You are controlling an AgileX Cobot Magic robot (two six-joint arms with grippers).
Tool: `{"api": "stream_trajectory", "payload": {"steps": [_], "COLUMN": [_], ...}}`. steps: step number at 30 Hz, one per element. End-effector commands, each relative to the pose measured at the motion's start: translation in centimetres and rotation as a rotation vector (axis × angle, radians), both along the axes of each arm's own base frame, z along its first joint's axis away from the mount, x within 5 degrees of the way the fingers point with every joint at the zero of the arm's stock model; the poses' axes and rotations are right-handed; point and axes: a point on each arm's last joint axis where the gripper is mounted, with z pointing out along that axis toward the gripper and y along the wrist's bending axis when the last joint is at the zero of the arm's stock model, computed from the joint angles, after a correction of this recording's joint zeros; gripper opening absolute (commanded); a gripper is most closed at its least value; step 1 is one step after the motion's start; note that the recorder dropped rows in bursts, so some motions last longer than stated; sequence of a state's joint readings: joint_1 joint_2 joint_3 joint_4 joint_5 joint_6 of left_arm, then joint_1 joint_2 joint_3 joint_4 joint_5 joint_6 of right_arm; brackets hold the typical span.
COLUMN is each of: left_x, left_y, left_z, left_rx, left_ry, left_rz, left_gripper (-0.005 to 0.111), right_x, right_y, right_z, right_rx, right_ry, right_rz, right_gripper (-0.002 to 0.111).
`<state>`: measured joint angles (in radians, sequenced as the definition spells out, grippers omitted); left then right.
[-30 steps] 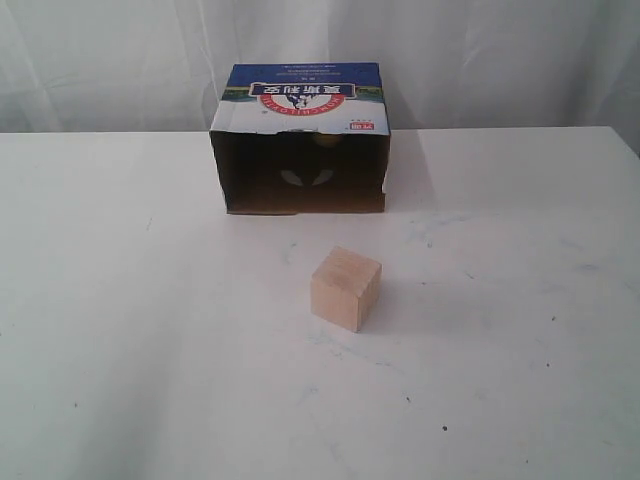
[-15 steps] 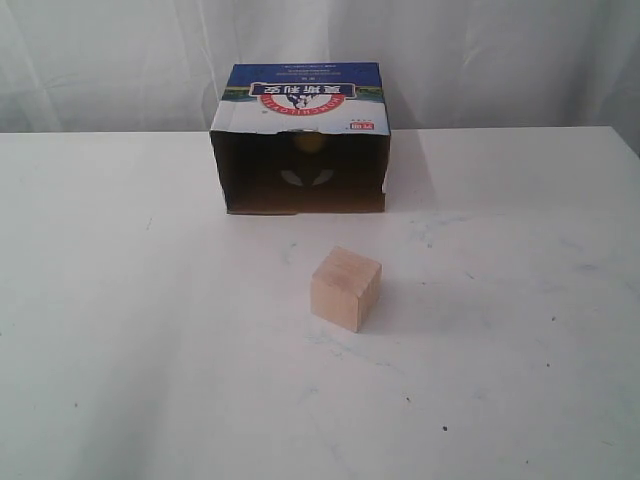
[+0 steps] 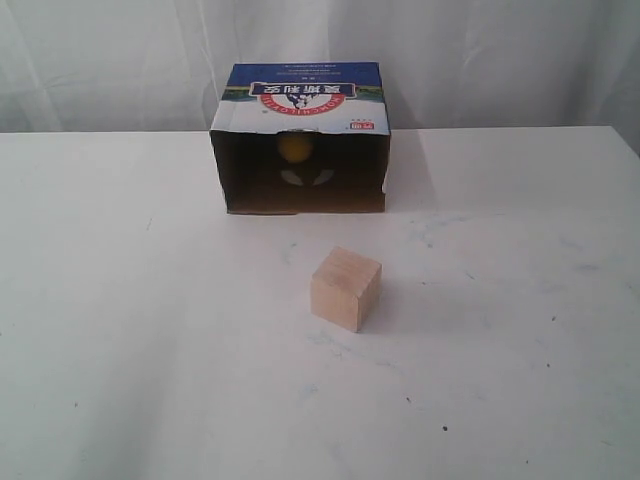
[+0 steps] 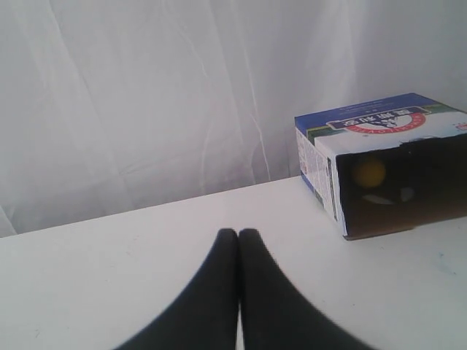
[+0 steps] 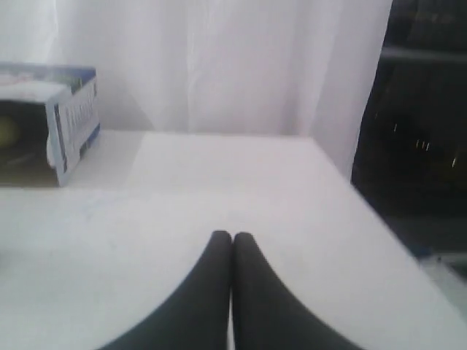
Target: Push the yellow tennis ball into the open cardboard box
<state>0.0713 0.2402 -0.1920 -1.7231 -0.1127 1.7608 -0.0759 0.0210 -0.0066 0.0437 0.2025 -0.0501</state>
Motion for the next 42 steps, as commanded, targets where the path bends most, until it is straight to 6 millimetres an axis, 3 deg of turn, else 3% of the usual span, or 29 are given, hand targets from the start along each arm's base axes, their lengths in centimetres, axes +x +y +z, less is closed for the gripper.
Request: {"api": "stream_trajectory", "payload": {"steps": [1, 22, 31, 35, 37, 39, 40, 41, 42], "left_x": [-0.1, -0.1, -0.2, -0.3, -0.4, -0.5, -0.7, -0.7, -1.0], "left_y": [0.0, 0.0, -1.2, -1.5, -2.0, -2.1, -1.7, -1.4, 0.0], "left_z": [-0.1, -0.2, 0.1, -0.6, -1.2, -2.0, -3.0, -3.4, -4.4], "left_rx": [-0.025, -0.025, -0.021, 0.286, 0.354, 0.169, -0.018, -0.163, -0.266], "left_ry": [-0.005, -0.004, -0.035, 0.016, 0.061, 0.171, 0.309, 0.370, 0.463], "left_rz": [-0.005, 0.004, -0.131, -0.161, -0.227, -0.241, -0.189, -0.129, 0.053], "left_gripper": [0.000, 0.000, 0.000, 0.000, 0.000, 0.000, 0.000, 0.000, 0.000], "right_x": [-0.4, -0.4, -0.4, -0.4, -0.4, -0.4, -0.4, -0.4, -0.4], "right_y": [-0.1, -0.2, -0.2, -0.2, -0.2, -0.2, -0.2, -0.2, -0.2], "right_z": [-1.4, -1.4, -1.4, -1.4, -1.4, -1.4, -1.4, -1.4, -1.4], "right_rx": [0.036, 0.028, 0.028, 0.028, 0.028, 0.028, 0.028, 0.028, 0.028], "right_ry": [0.131, 0.124, 0.124, 0.124, 0.124, 0.124, 0.124, 0.124, 0.124], "right_rz": [-0.027, -0.029, -0.029, -0.029, -0.029, -0.029, -0.029, -0.029, -0.029], "right_gripper": [0.000, 0.000, 0.000, 0.000, 0.000, 0.000, 0.000, 0.000, 0.000]}}
